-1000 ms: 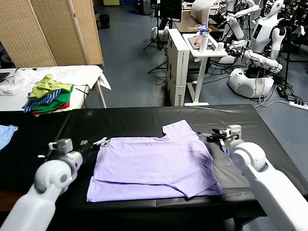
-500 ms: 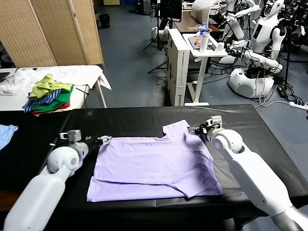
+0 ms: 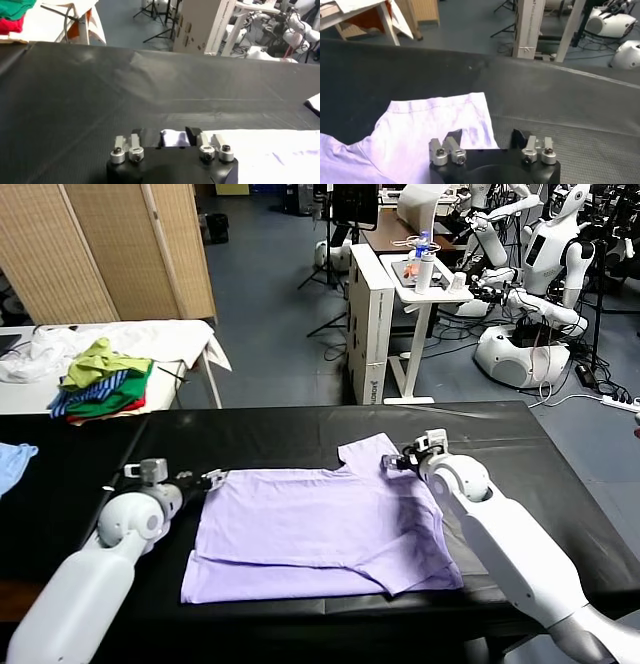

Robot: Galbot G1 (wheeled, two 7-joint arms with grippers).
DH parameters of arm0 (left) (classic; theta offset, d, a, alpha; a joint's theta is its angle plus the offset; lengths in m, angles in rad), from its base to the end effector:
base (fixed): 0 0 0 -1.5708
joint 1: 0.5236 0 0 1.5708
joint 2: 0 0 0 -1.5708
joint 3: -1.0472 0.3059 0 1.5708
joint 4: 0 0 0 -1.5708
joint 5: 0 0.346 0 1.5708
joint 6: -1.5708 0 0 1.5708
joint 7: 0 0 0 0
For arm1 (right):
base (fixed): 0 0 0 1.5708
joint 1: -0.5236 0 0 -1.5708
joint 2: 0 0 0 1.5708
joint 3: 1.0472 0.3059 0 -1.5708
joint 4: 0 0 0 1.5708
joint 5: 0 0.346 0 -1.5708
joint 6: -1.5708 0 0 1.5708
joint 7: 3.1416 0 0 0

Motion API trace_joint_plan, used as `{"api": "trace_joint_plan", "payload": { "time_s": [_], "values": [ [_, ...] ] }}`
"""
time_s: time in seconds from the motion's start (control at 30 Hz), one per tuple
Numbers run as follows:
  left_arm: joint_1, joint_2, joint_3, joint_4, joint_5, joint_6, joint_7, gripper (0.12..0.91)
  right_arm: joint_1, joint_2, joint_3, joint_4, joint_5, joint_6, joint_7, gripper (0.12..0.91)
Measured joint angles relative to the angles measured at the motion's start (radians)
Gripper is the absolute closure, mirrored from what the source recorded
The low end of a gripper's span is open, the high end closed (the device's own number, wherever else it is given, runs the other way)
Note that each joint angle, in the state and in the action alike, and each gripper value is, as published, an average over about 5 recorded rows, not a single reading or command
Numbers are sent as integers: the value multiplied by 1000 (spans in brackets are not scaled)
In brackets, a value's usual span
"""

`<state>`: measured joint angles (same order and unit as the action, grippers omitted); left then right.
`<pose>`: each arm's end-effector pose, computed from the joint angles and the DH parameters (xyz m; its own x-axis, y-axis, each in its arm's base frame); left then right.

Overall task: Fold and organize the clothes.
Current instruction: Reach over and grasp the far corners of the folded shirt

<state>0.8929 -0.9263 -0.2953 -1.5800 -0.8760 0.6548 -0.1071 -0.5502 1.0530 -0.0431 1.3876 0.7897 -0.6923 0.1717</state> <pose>0.3774 0.1193 -0.2338 -0.7835 0.1745 0.5964 0.1038 0.9830 -0.1513 0.4482 -0.0239 -0.2244 -0.7563 -0.1962 0.6241 -0.2434 0.9699 0.0100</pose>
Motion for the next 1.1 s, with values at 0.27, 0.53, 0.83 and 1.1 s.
{"api": "trace_joint_plan", "payload": {
  "time_s": [0.27,0.53,0.83,1.1],
  "values": [
    [6,9,7,-5,2,4,9,709,-2,5,6,-6,0,2,-3,638],
    [2,10,11,-5,2,5,13,818,-10,9,8,-3,-9,28,-12,841],
    [3,12,11,-8,2,0,21,868,-28,2,28,25,-6,64,-14,885],
    [22,30,-8,-47,-16,1,22,881,-47,-19,67,87,13,83,-11,885]
  ]
}}
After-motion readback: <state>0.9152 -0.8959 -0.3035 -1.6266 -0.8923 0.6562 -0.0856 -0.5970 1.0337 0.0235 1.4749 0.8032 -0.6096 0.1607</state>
